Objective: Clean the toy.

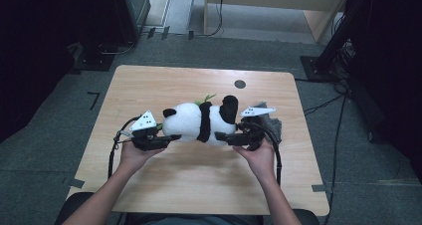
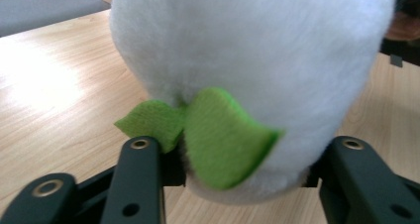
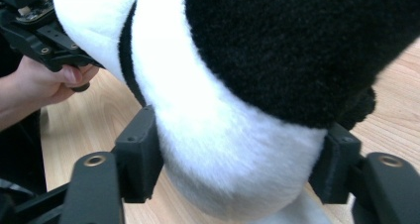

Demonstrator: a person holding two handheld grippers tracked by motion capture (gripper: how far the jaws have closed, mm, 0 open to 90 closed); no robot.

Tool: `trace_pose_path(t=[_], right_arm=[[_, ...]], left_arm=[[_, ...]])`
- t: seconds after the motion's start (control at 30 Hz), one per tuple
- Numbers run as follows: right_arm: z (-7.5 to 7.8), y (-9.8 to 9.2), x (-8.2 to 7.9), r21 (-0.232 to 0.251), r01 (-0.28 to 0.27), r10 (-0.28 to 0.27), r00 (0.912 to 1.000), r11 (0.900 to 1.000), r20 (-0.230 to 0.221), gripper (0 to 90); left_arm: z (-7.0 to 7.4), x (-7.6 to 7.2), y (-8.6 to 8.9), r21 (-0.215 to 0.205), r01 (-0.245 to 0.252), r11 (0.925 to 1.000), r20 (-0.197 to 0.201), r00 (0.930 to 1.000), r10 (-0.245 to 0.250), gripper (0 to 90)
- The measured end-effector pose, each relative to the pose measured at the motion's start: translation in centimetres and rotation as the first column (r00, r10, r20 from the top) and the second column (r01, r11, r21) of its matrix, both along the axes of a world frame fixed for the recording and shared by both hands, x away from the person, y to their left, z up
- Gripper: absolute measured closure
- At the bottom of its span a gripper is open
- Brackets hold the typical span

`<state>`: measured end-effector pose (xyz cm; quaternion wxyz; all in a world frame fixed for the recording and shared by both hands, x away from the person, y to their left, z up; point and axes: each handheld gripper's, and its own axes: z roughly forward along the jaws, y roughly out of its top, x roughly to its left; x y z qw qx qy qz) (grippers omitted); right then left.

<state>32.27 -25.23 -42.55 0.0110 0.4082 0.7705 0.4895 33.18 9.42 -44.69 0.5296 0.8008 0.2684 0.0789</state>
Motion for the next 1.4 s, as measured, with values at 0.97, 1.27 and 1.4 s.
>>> trace_pose_path(t=[0.97, 1.27, 1.4], right_arm=[[-1.6, 1.5, -1.4, -0.175, -0.055, 0.114, 0.93, 0.983, 0.349, 14.7], [-1.8, 1.3, -1.0, -0.204, -0.008, 0.06, 0.9666, 0.979, 0.249, 43.3], [-1.0, 0.7, -0.8, -0.164, 0.016, 0.02, 0.9762, 0.986, 0.216, 48.8]], left_arm=[[0.6, 1.6, 1.6, -0.217, 0.028, 0.9758, -0.271, 0.9587, -0.087, 55.5], [0.1, 1.4, 0.5, -0.14, -0.006, 0.9901, -0.267, 0.9632, -0.032, 44.8], [0.1, 1.4, 0.4, -0.133, 0.018, 0.9909, -0.189, 0.981, -0.044, 29.6]])
